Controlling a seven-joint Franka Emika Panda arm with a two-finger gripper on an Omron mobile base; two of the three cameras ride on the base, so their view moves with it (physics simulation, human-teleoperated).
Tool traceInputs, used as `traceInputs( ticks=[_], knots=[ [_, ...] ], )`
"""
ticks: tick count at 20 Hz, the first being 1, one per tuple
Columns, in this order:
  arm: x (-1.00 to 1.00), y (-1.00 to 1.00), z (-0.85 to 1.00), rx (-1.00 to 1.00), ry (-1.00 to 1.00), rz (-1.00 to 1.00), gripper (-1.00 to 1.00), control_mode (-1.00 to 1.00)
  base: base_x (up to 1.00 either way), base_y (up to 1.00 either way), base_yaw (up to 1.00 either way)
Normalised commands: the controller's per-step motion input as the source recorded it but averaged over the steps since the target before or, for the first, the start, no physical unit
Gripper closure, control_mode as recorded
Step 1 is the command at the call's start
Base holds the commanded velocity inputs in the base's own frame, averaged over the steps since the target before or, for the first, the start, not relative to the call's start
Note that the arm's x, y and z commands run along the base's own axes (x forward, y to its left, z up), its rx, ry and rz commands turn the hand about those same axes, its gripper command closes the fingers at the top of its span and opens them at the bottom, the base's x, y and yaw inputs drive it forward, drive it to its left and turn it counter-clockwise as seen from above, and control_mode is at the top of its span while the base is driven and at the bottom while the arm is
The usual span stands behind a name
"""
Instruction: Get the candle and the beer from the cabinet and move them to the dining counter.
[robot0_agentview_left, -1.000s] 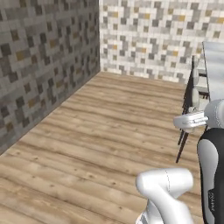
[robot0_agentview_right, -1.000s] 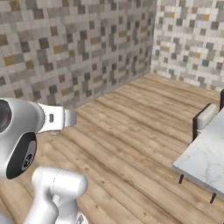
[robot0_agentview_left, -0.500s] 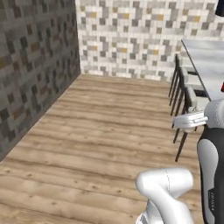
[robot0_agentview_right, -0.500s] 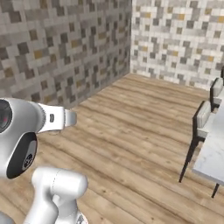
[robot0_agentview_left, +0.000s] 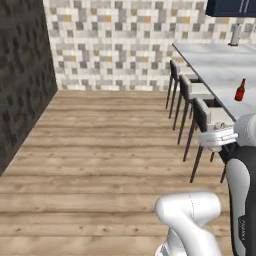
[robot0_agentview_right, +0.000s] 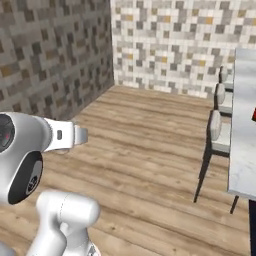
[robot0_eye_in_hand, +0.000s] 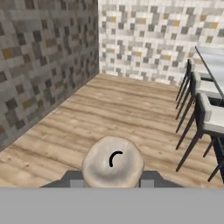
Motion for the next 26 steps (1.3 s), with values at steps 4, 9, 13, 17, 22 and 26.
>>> traceInputs(
  ticks=[4, 9, 13, 17, 22, 26],
  knots=[
    [0.0, 0.0, 0.0, 0.0, 0.0, 0.0, 1.0, 1.0, 0.56, 0.49, -0.42],
    [0.0, 0.0, 0.0, 0.0, 0.0, 0.0, 1.0, 1.0, 0.56, 0.58, -0.44],
    [0.0, 0.0, 0.0, 0.0, 0.0, 0.0, 1.0, 1.0, 0.58, 0.6, -0.45],
    [0.0, 0.0, 0.0, 0.0, 0.0, 0.0, 1.0, 1.0, 0.6, 0.57, -0.45],
    [0.0, 0.0, 0.0, 0.0, 0.0, 0.0, 1.0, 1.0, 0.61, 0.69, -0.46],
    [0.0, 0.0, 0.0, 0.0, 0.0, 0.0, 1.0, 1.0, 0.61, 0.73, -0.46]
  ],
)
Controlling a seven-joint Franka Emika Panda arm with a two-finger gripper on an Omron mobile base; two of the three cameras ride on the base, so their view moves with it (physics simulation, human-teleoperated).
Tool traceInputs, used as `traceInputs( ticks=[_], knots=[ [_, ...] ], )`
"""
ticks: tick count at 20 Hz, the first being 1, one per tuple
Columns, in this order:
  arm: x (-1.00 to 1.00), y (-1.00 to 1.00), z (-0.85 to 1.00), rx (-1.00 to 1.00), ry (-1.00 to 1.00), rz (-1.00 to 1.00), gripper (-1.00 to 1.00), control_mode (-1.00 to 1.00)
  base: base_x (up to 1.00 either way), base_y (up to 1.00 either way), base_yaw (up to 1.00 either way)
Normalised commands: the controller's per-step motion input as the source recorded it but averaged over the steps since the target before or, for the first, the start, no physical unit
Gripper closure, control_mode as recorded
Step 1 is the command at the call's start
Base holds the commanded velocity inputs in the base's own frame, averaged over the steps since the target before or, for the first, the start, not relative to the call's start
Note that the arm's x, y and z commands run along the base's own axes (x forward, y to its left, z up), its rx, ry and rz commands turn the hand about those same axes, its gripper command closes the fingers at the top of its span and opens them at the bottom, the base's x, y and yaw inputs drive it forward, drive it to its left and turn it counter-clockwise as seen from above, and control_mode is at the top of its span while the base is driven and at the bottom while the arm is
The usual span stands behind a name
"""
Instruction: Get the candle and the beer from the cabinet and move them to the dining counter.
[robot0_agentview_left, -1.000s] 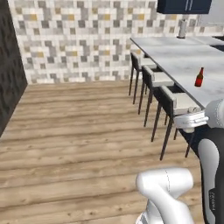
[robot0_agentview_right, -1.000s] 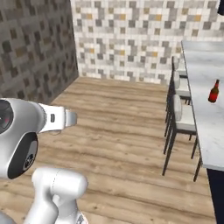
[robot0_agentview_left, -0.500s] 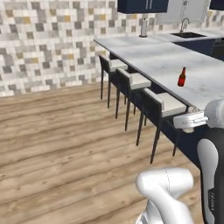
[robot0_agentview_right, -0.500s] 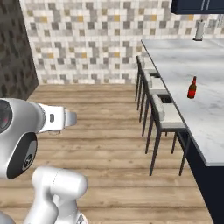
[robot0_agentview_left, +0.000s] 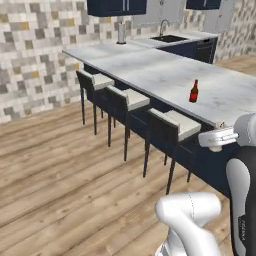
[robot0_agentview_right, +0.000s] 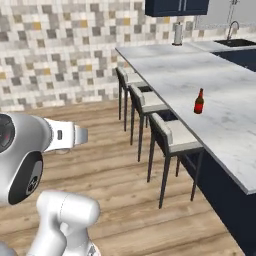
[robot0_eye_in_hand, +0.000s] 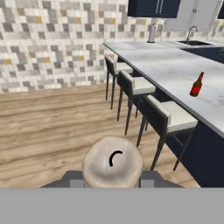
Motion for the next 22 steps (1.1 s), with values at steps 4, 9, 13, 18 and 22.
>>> traceInputs(
  ticks=[4, 9, 13, 18, 22],
  knots=[
    [0.0, 0.0, 0.0, 0.0, 0.0, 0.0, 1.0, 1.0, 0.64, 0.7, -0.45],
    [0.0, 0.0, 0.0, 0.0, 0.0, 0.0, 1.0, 1.0, 0.65, 0.73, -0.45],
    [0.0, 0.0, 0.0, 0.0, 0.0, 0.0, 1.0, 1.0, 0.64, 0.76, -0.44],
    [0.0, 0.0, 0.0, 0.0, 0.0, 0.0, 1.0, 1.0, 0.64, 0.83, -0.41],
    [0.0, 0.0, 0.0, 0.0, 0.0, 0.0, 1.0, 1.0, 0.66, 0.77, -0.41]
  ],
)
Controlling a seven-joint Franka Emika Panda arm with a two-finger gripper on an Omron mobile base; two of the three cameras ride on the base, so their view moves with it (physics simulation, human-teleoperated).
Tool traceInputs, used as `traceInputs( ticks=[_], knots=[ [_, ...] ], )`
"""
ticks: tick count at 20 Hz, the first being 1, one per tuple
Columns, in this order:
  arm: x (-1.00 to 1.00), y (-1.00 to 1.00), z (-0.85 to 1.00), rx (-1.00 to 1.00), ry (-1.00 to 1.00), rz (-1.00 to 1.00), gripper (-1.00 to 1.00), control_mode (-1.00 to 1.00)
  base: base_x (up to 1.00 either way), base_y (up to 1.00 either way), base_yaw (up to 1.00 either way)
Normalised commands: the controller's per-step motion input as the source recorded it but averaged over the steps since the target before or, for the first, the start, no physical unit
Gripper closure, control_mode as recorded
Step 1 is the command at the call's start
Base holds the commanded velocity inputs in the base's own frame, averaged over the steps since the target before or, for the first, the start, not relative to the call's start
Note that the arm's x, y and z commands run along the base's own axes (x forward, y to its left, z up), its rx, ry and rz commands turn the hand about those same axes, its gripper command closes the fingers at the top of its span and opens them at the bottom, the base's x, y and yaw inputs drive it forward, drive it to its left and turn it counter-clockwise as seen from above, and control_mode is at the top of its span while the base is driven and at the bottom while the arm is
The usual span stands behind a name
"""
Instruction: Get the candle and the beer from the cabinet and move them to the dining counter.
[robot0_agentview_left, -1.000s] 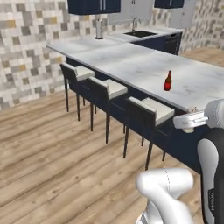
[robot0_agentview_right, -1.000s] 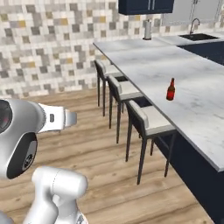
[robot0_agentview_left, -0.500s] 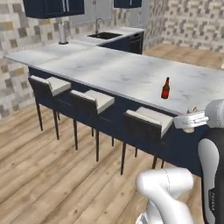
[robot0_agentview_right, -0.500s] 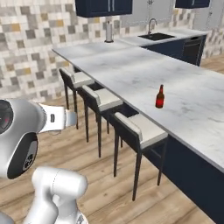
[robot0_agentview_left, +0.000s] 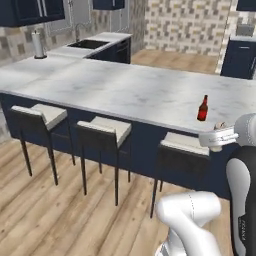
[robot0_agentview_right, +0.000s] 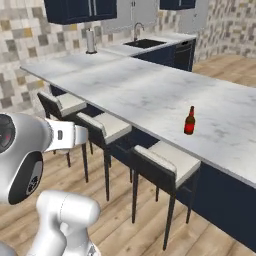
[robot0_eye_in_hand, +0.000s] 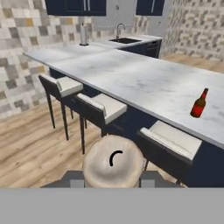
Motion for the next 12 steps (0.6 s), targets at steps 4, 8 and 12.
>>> traceInputs(
  ticks=[4, 8, 12],
  knots=[
    [0.0, 0.0, 0.0, 0.0, 0.0, 0.0, 1.0, 1.0, 0.68, 0.59, -0.41],
    [0.0, 0.0, 0.0, 0.0, 0.0, 0.0, 1.0, 1.0, 0.63, 0.62, -0.43],
    [0.0, 0.0, 0.0, 0.0, 0.0, 0.0, 1.0, 1.0, 0.63, 0.57, -0.43]
  ],
)
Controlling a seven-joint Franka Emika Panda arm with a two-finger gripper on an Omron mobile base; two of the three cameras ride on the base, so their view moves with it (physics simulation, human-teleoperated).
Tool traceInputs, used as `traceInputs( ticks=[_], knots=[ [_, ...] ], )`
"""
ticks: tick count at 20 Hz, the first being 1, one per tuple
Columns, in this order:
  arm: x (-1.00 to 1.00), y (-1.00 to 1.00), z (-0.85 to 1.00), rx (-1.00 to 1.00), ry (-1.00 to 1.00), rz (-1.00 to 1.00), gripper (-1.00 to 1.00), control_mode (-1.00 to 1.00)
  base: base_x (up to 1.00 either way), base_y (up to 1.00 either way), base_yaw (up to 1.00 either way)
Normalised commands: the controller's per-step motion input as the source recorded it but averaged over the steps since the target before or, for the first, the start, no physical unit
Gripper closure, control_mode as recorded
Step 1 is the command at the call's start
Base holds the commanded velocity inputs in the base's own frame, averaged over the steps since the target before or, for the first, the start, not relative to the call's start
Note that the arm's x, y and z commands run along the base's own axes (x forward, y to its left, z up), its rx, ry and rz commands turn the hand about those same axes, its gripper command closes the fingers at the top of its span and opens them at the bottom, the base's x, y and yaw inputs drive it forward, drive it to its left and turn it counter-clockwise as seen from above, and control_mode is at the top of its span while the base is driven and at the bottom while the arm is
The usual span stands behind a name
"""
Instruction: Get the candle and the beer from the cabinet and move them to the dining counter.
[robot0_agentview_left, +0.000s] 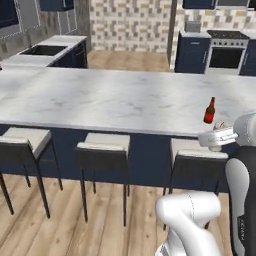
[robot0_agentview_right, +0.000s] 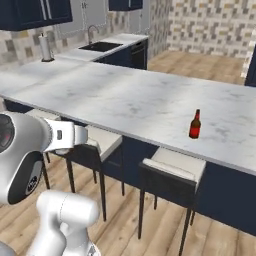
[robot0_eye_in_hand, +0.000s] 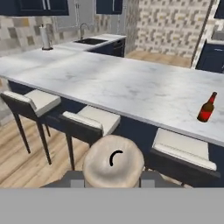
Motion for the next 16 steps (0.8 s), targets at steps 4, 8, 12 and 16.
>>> traceInputs(
  ticks=[4, 8, 12, 16],
  knots=[
    [0.0, 0.0, 0.0, 0.0, 0.0, 0.0, 1.0, 1.0, 0.65, 0.45, -0.41],
    [0.0, 0.0, 0.0, 0.0, 0.0, 0.0, 1.0, 1.0, 0.64, 0.29, -0.37],
    [0.0, 0.0, 0.0, 0.0, 0.0, 0.0, 1.0, 1.0, 0.65, 0.32, -0.36],
    [0.0, 0.0, 0.0, 0.0, 0.0, 0.0, 1.0, 1.0, 0.64, 0.46, -0.34]
  ],
)
